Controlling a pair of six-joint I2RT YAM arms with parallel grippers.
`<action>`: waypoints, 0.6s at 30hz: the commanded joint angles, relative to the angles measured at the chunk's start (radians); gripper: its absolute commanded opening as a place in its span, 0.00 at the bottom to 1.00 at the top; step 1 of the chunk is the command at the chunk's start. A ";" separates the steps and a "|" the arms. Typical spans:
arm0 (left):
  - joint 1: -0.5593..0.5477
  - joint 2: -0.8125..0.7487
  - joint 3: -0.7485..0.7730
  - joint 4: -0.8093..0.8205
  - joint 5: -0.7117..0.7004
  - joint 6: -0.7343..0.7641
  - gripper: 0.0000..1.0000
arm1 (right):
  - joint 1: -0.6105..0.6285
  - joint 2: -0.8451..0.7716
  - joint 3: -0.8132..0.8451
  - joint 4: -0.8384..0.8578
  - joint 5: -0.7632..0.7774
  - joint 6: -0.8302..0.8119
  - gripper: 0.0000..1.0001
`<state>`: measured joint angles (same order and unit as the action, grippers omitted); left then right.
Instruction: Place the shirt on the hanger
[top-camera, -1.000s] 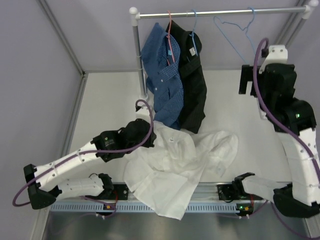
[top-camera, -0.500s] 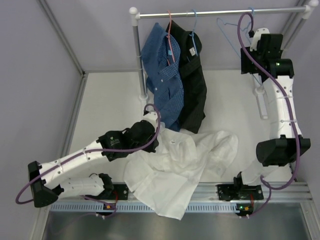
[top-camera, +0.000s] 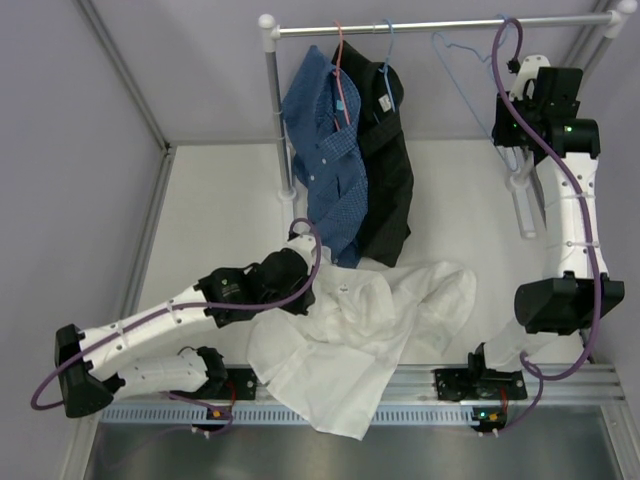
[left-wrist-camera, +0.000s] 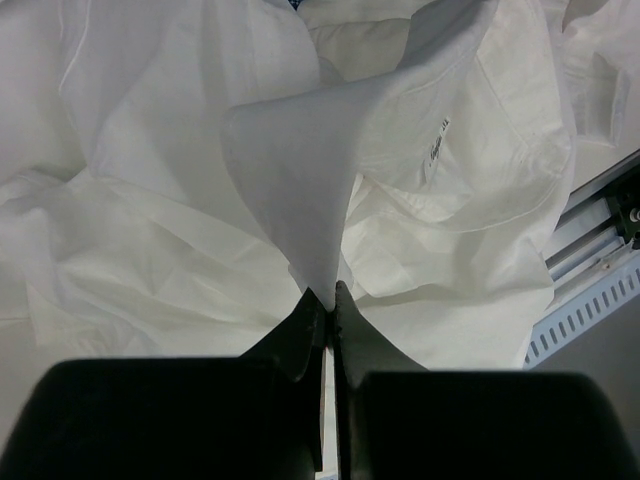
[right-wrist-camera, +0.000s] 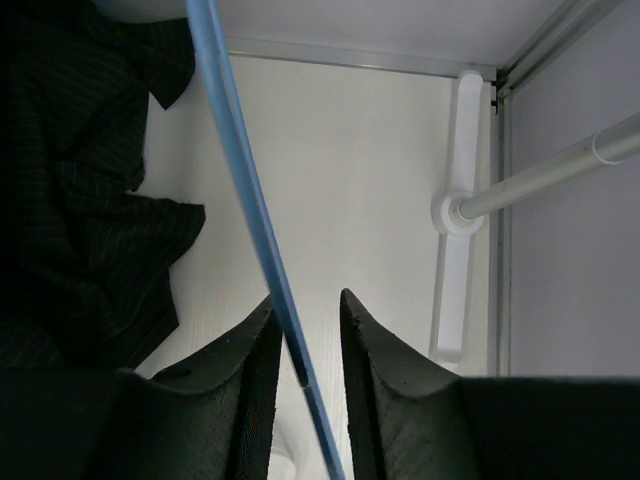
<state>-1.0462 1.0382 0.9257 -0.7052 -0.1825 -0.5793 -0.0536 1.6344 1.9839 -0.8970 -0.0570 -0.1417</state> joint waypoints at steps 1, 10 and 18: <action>0.005 -0.026 -0.010 0.041 0.015 -0.008 0.00 | -0.003 -0.042 0.009 0.064 -0.038 0.007 0.25; 0.005 -0.023 -0.017 0.044 0.008 -0.007 0.00 | -0.002 -0.065 0.004 0.072 -0.098 0.017 0.00; 0.005 -0.046 -0.030 0.056 -0.005 -0.022 0.00 | -0.002 -0.102 0.006 0.125 -0.118 0.083 0.00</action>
<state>-1.0462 1.0248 0.9066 -0.6960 -0.1764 -0.5850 -0.0532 1.5932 1.9701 -0.8772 -0.1459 -0.1001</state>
